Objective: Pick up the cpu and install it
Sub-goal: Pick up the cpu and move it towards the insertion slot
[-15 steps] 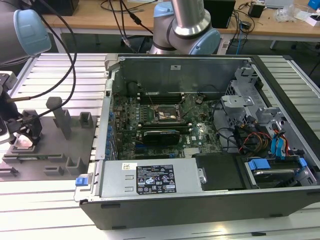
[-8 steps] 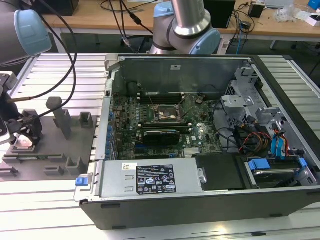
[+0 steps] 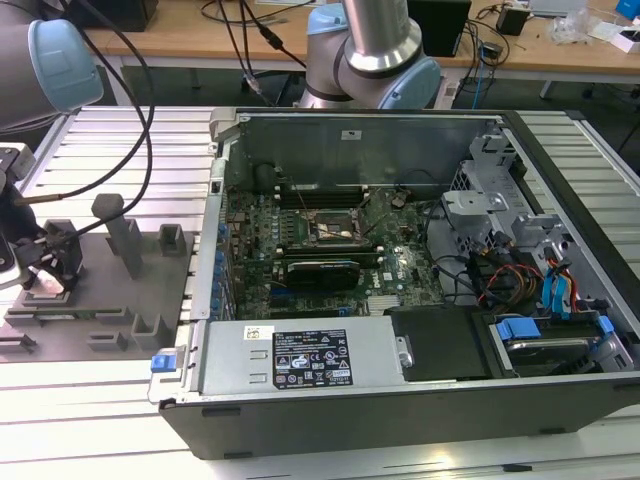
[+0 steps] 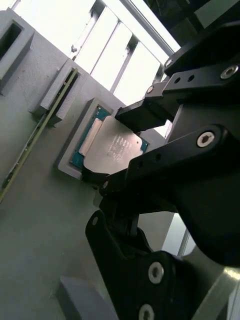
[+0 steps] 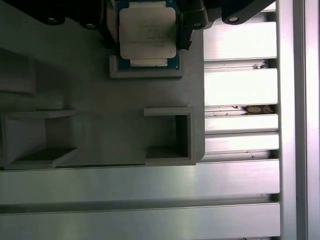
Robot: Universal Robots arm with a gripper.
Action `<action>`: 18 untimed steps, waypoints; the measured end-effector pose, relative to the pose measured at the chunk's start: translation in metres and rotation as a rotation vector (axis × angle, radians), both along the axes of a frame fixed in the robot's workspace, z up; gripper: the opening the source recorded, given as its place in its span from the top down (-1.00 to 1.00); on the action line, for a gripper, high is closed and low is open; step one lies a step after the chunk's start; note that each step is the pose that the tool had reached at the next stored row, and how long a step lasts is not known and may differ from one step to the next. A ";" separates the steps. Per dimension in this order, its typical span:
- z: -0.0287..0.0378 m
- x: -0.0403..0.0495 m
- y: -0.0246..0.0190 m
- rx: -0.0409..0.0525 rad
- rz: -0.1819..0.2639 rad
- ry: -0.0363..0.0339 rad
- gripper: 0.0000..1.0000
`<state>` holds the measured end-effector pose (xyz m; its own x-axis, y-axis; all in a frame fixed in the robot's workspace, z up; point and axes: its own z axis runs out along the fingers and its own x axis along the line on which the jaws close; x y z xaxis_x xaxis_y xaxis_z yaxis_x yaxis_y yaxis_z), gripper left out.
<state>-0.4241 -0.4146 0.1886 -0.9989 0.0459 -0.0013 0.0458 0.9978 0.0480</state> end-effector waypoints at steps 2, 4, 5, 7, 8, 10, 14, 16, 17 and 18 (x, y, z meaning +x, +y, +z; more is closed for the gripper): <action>0.0000 0.0000 0.0000 0.0000 0.000 0.0000 -0.15; 0.0000 0.0000 0.0000 0.0000 0.000 0.0000 -0.15; 0.0000 0.0000 0.0000 0.0000 0.000 0.0000 -0.15; -0.0001 0.0000 0.0000 0.0000 0.000 0.0000 -0.15; -0.0001 0.0000 0.0000 0.0000 0.000 0.0000 -0.15; -0.0001 0.0000 0.0000 0.0000 0.000 0.0000 -0.15; -0.0001 0.0000 0.0000 0.0000 0.000 0.0000 -0.09; -0.0002 0.0000 0.0000 0.0000 0.000 0.0000 -0.09; -0.0002 0.0000 0.0000 0.0000 0.000 0.0000 -0.09; 0.0000 0.0000 0.0000 0.0001 0.000 -0.0002 -0.09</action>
<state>-0.4241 -0.4146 0.1886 -0.9989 0.0459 -0.0015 0.0458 0.9978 0.0482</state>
